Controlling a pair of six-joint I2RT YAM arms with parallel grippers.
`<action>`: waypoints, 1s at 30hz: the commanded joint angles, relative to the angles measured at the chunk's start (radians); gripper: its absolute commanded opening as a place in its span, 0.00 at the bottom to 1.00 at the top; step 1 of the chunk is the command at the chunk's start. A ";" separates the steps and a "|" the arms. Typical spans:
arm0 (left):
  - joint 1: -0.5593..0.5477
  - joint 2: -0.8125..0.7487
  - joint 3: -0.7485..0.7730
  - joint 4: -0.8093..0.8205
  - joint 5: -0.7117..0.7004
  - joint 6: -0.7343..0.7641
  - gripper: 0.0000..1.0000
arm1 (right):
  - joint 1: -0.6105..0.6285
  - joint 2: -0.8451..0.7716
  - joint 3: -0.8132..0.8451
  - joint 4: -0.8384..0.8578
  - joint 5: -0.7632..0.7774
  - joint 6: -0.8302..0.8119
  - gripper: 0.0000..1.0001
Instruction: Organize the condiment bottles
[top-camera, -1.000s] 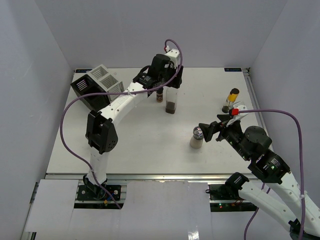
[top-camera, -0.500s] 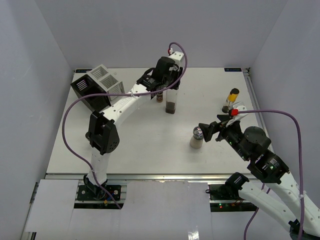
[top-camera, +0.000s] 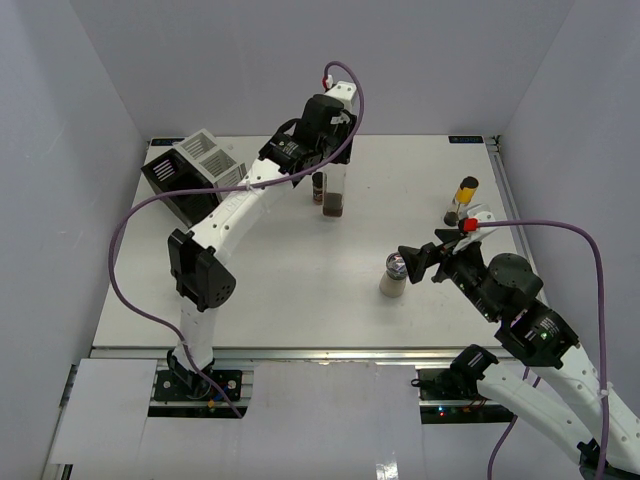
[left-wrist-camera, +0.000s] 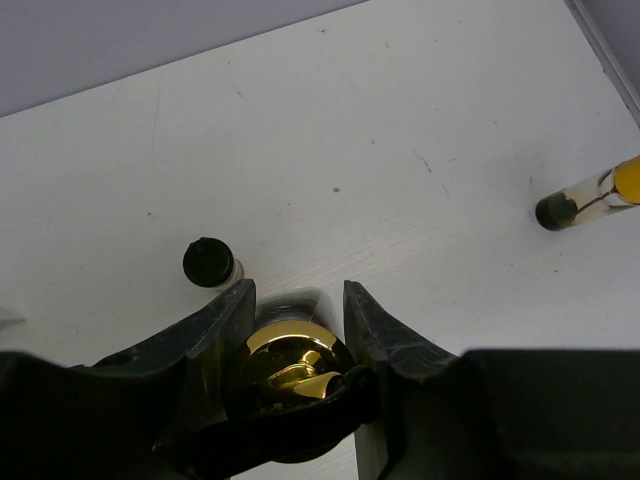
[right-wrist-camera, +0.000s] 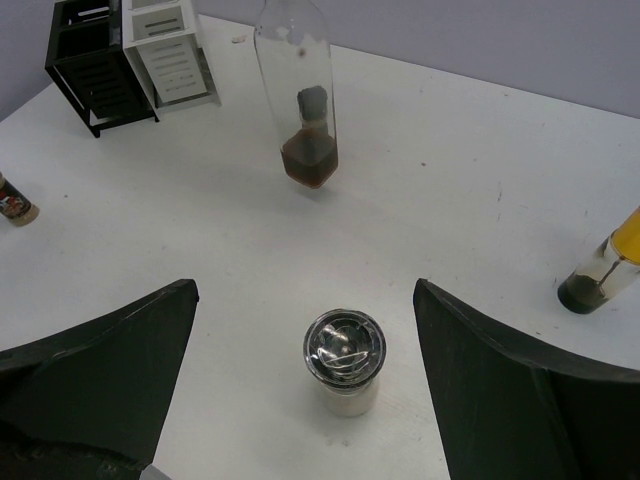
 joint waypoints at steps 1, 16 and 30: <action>-0.002 -0.145 -0.021 0.005 -0.058 -0.019 0.00 | 0.003 -0.017 0.022 0.028 0.016 -0.004 0.95; 0.074 -0.207 0.039 -0.113 -0.258 -0.026 0.00 | 0.003 -0.022 0.052 0.004 0.009 0.004 0.95; 0.349 -0.145 0.168 0.102 -0.404 0.117 0.00 | 0.003 -0.033 0.009 0.024 -0.020 0.012 0.95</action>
